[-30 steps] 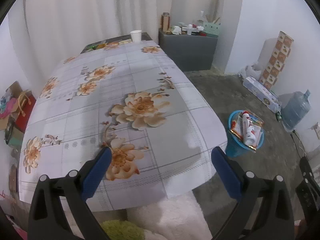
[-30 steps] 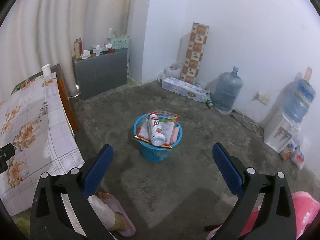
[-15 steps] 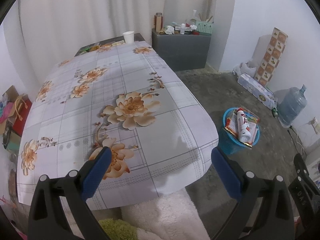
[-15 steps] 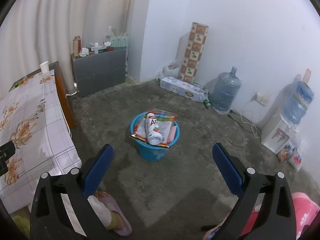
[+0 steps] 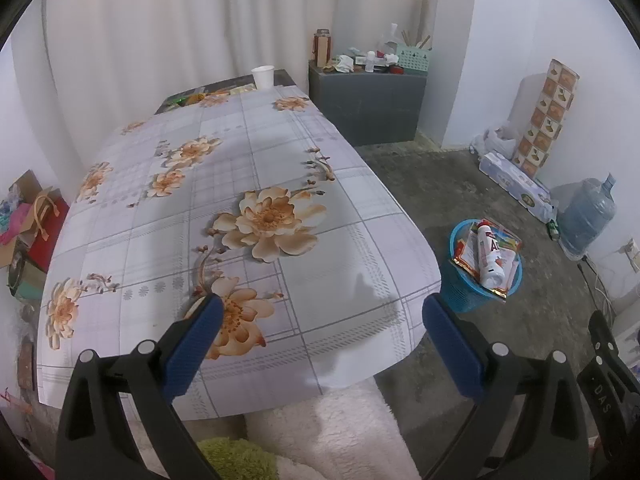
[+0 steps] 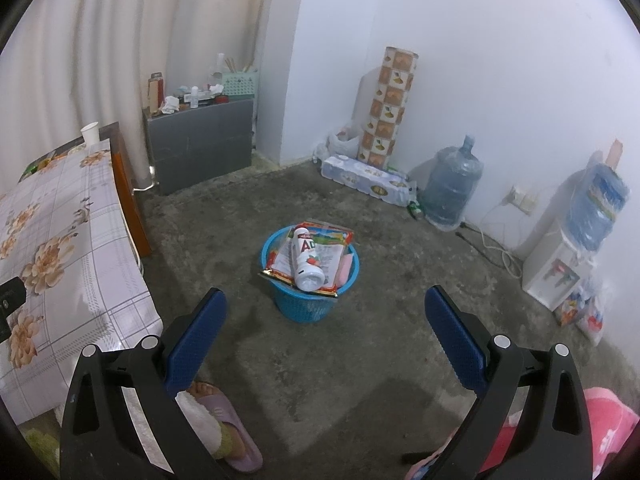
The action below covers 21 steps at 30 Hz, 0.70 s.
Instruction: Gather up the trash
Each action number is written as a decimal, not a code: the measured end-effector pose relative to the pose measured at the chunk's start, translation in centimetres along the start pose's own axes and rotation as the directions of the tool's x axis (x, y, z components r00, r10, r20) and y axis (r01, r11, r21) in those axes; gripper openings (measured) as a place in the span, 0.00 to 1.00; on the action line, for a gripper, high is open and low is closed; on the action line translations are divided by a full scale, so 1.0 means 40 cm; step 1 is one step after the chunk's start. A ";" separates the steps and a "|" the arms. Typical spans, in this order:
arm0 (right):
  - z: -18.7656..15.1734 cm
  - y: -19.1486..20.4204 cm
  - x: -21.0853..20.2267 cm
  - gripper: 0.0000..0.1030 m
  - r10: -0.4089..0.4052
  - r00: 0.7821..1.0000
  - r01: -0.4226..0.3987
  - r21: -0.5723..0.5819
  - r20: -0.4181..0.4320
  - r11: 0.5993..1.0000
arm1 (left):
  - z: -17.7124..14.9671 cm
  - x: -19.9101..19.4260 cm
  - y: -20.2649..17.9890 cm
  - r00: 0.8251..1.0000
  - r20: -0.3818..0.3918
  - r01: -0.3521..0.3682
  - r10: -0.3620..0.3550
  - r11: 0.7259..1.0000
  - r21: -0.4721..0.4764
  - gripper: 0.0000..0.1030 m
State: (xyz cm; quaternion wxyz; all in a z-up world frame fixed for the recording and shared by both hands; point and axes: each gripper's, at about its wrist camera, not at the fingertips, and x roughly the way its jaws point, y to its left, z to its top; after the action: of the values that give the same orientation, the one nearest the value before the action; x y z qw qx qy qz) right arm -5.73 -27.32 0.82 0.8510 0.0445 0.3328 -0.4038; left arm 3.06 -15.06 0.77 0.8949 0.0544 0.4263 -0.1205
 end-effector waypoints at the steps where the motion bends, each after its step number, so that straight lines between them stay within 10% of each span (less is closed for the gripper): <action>1: 0.000 0.000 -0.001 0.92 -0.001 1.000 0.001 0.000 0.000 1.000 | 0.000 -0.001 0.001 1.000 0.000 0.000 0.000 1.000 -0.002 0.95; 21: 0.012 -0.002 -0.001 0.92 0.006 1.000 -0.006 0.003 0.003 1.000 | 0.003 -0.007 0.011 1.000 0.008 0.001 -0.001 1.000 -0.010 0.95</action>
State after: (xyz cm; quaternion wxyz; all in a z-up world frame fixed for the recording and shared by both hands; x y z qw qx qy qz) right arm -5.54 -27.52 1.21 0.8526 0.0463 0.3309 -0.4019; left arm 3.08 -14.61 1.06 0.8968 0.0495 0.4233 -0.1190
